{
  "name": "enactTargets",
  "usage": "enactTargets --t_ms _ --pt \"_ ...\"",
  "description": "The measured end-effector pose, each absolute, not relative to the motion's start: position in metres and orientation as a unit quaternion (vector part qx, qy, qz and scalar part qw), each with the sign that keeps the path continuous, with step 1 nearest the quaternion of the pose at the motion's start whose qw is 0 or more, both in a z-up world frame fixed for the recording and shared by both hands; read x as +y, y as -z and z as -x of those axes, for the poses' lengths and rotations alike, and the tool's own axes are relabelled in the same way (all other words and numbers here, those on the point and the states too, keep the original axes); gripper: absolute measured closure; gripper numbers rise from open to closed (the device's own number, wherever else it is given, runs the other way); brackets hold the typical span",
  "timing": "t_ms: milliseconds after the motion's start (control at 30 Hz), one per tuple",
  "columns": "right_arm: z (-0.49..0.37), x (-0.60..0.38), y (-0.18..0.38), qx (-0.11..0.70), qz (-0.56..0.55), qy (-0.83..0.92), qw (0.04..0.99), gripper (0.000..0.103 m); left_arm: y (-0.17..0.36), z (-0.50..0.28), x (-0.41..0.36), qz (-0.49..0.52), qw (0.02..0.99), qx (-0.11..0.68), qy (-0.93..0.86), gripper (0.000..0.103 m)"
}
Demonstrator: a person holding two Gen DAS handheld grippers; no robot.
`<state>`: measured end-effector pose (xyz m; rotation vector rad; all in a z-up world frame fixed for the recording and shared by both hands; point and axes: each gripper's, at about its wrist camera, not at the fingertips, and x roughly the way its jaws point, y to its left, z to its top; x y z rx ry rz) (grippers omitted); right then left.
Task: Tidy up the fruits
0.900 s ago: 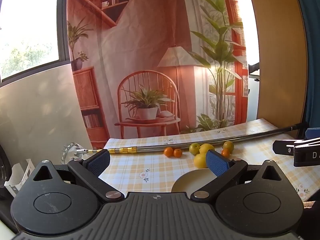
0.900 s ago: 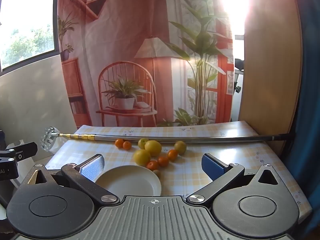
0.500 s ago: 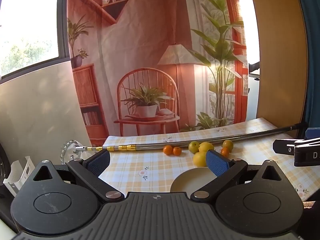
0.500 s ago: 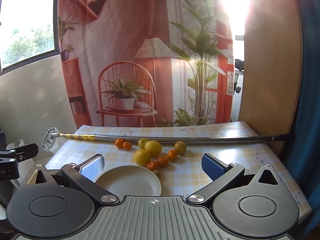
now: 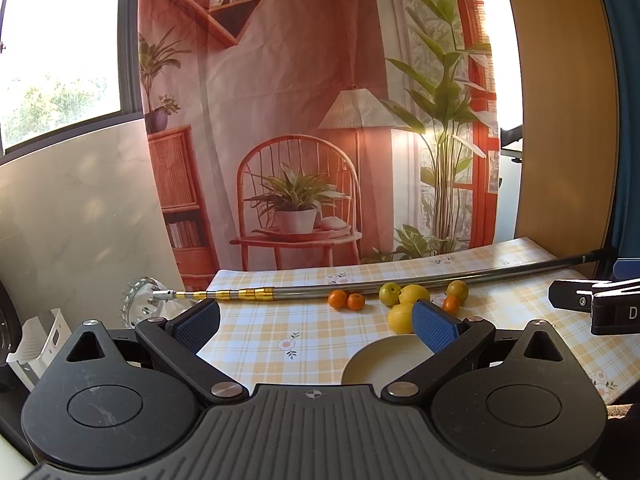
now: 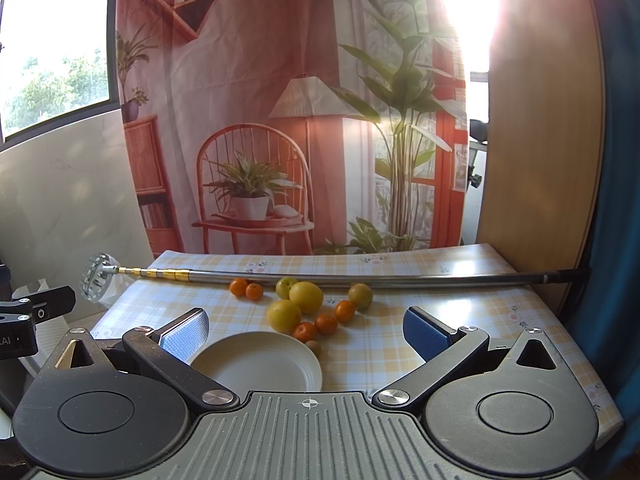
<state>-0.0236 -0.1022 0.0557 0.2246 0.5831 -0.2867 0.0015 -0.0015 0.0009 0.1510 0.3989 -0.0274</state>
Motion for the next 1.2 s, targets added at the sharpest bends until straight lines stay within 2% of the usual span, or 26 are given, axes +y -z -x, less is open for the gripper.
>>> enactTargets --t_ms 1200 --pt "0.0244 -0.1019 -0.0558 0.285 -0.108 0.141 0.942 0.000 -0.0007 -0.0012 -0.0012 -0.070 0.978 0.196 0.008 0.000"
